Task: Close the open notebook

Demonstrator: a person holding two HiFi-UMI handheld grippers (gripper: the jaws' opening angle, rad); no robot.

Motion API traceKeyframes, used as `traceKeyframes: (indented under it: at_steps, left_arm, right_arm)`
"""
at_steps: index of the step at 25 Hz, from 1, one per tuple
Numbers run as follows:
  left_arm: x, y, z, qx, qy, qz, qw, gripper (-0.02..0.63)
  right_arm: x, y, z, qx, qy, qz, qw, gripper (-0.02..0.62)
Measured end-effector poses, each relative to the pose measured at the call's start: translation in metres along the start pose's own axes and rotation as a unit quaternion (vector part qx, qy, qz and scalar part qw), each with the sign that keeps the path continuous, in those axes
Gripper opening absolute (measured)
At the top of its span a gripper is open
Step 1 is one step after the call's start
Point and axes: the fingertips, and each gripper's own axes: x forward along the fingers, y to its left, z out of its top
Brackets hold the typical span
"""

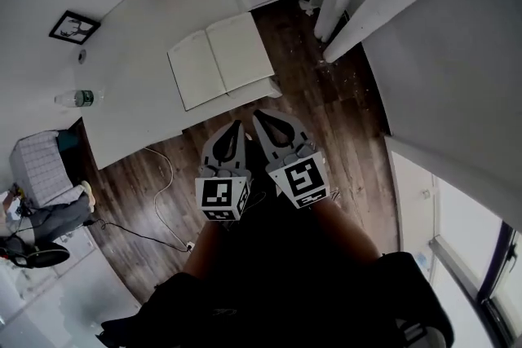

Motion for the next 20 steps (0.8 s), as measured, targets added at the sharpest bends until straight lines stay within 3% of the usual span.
traceKeyframes:
  at_steps: [4,9,15,17,20]
  left_arm:
    - [0.021,0.006,0.001,0.021,0.016,-0.020,0.9995,0.003]
    - [0.050,0.007,-0.002,0.043,0.031,-0.048,0.9974,0.003]
    - [0.076,-0.001,-0.007,0.064,0.053,-0.094,0.9921,0.003]
    - [0.085,-0.002,-0.013,0.074,0.067,-0.109,0.9889,0.003]
    - [0.100,-0.002,-0.022,0.078,0.088,-0.129,0.9846,0.003]
  right_arm:
    - [0.000,-0.022,-0.006,0.028,0.002,-0.039,0.999,0.023]
    - [0.005,-0.050,-0.024,0.108,0.004,-0.079,0.991,0.023]
    - [0.018,-0.071,-0.046,0.131,0.020,-0.107,0.985,0.023]
    - [0.024,-0.081,-0.056,0.154,0.020,-0.117,0.981,0.023]
    - [0.032,-0.093,-0.076,0.231,0.015,-0.114,0.966,0.023]
